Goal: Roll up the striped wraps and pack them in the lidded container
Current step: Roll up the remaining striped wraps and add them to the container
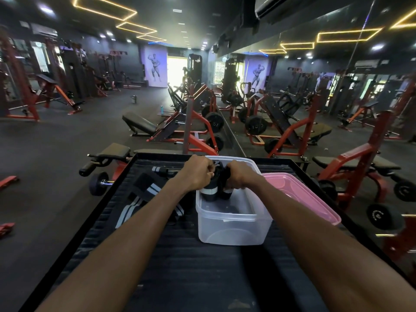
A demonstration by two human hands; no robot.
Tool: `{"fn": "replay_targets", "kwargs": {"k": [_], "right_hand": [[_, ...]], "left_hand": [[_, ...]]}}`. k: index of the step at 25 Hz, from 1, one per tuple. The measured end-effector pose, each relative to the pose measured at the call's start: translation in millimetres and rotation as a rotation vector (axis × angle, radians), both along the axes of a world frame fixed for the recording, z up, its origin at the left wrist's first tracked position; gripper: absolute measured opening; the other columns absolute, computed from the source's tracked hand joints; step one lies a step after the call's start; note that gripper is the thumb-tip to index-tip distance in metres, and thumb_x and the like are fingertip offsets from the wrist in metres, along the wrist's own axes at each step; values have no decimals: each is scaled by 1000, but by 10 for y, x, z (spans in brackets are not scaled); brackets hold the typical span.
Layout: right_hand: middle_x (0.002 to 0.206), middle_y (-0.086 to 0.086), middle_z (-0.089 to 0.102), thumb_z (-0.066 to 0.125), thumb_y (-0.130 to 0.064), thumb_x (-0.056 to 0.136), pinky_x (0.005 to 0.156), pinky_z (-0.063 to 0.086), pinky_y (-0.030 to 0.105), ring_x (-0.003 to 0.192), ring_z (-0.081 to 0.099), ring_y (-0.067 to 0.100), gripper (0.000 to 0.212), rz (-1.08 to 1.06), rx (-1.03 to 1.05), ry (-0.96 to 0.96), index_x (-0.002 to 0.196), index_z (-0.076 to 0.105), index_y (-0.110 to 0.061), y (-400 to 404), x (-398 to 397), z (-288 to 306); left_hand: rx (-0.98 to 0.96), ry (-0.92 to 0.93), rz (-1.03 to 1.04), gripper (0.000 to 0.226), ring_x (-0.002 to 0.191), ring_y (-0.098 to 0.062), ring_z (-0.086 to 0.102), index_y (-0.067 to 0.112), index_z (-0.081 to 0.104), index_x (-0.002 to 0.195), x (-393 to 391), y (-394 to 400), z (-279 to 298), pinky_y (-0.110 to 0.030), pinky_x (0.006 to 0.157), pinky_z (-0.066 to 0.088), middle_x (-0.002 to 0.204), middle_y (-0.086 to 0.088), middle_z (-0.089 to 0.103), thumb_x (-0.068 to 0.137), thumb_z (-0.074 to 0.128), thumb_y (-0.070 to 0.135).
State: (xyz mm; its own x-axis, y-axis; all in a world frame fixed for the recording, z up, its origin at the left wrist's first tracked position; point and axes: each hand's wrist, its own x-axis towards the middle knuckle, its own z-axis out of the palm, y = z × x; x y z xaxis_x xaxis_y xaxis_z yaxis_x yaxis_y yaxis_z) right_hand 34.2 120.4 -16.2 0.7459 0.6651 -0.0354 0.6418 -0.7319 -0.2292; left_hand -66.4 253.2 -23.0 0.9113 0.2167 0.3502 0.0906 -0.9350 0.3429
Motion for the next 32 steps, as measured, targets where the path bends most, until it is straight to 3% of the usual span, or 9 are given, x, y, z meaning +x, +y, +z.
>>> {"fn": "replay_targets", "kwargs": {"k": [9, 12, 14, 17, 20, 22, 24, 27, 32], "right_hand": [[57, 1, 57, 72, -1, 74, 53, 53, 25, 65, 68, 22, 26, -11, 9, 7, 61, 55, -15, 81, -66, 51], [50, -2, 61, 64, 9, 77, 45, 50, 18, 49, 65, 12, 24, -53, 115, 178, 64, 59, -10, 67, -52, 100], [52, 6, 65, 59, 17, 77, 52, 58, 25, 55, 71, 18, 20, -65, 171, 309, 73, 60, -3, 37, -48, 120], [73, 19, 68, 57, 19, 82, 60, 62, 33, 64, 72, 28, 30, -82, 180, 413, 109, 55, 7, -18, -74, 218], [91, 18, 67, 60, 5, 88, 53, 57, 28, 69, 71, 24, 34, -91, 143, 283, 119, 48, 0, -25, -82, 399], [92, 13, 63, 62, -4, 89, 48, 49, 24, 65, 64, 18, 22, -76, 190, 115, 107, 50, -5, 58, -126, 518], [90, 10, 66, 68, -12, 85, 56, 56, 31, 70, 66, 21, 13, -30, 351, 9, 93, 59, -6, 214, -203, 572], [82, 12, 70, 66, -5, 82, 67, 62, 43, 72, 70, 25, 4, 63, 569, 41, 79, 68, -2, 447, -517, 610], [80, 24, 73, 55, -3, 87, 67, 63, 43, 72, 74, 36, 17, 242, 381, 241, 84, 71, 4, 815, -1037, 455]], "left_hand": [[141, 75, -16, 9, 92, -27, 64, 7, 70, 92, 35, -24, 33, -28, 76, 47, 95, -9, 71, 84, 71, 13], [140, 84, -4, 6, 89, -27, 64, 9, 69, 88, 33, -24, 37, -28, 73, 45, 92, -9, 70, 84, 69, 14], [116, 72, -7, 7, 86, -27, 65, 6, 69, 85, 25, -24, 37, -31, 73, 48, 90, -10, 71, 86, 67, 13], [-6, -4, -32, 14, 86, -24, 67, 5, 75, 86, -23, -28, 77, -33, 76, 52, 90, -10, 74, 90, 63, 10], [-148, -108, -2, 14, 83, -15, 63, 6, 77, 93, -107, 40, 161, -24, 74, 45, 93, -6, 73, 93, 63, 10], [-165, -151, 37, 14, 82, -15, 64, 6, 76, 92, -204, 149, 234, -24, 74, 46, 93, -6, 74, 93, 62, 8], [-119, -146, 118, 15, 86, -20, 67, 8, 76, 93, -292, 314, 266, -30, 79, 52, 96, -7, 75, 92, 61, 10], [-48, 11, 356, 20, 99, -32, 67, 16, 74, 93, -421, 599, 201, -47, 92, 54, 101, -11, 75, 89, 58, 28], [-143, 392, 591, 67, 137, -44, 34, 26, 60, 127, -702, 835, -89, -62, 110, 30, 143, -21, 46, 76, 40, 64]]}}
